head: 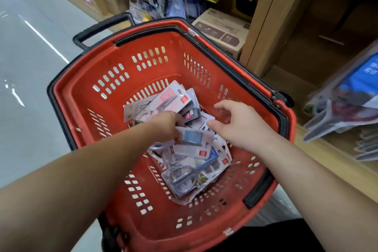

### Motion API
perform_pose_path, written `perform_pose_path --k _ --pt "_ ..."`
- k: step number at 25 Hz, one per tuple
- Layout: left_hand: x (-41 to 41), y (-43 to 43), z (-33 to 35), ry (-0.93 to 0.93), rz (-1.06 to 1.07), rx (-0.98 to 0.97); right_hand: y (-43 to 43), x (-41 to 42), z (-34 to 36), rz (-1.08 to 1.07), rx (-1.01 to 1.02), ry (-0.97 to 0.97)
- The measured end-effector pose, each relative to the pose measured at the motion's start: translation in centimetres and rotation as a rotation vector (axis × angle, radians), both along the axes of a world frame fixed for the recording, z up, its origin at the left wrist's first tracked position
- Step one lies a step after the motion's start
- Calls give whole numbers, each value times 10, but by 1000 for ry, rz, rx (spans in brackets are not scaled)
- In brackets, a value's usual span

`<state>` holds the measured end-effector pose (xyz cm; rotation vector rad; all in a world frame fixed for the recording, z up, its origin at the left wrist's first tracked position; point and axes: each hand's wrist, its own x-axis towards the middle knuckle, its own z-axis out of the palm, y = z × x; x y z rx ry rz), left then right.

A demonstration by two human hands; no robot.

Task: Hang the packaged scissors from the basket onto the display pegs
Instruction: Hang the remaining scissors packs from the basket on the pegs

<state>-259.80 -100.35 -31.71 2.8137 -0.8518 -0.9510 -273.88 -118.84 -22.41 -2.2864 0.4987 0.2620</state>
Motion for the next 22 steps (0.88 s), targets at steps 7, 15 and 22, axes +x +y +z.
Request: perform_pose_path --k 7,15,22 --pt "-23 31 61 363 236 -612 -3 3 7 -126 185 -88" --pt "-40 0 24 261 315 -304 -4 -7 33 168 -403 -140" --pt "-55 -6 -50 245 339 -201 -11 -9 25 73 -564 -173"
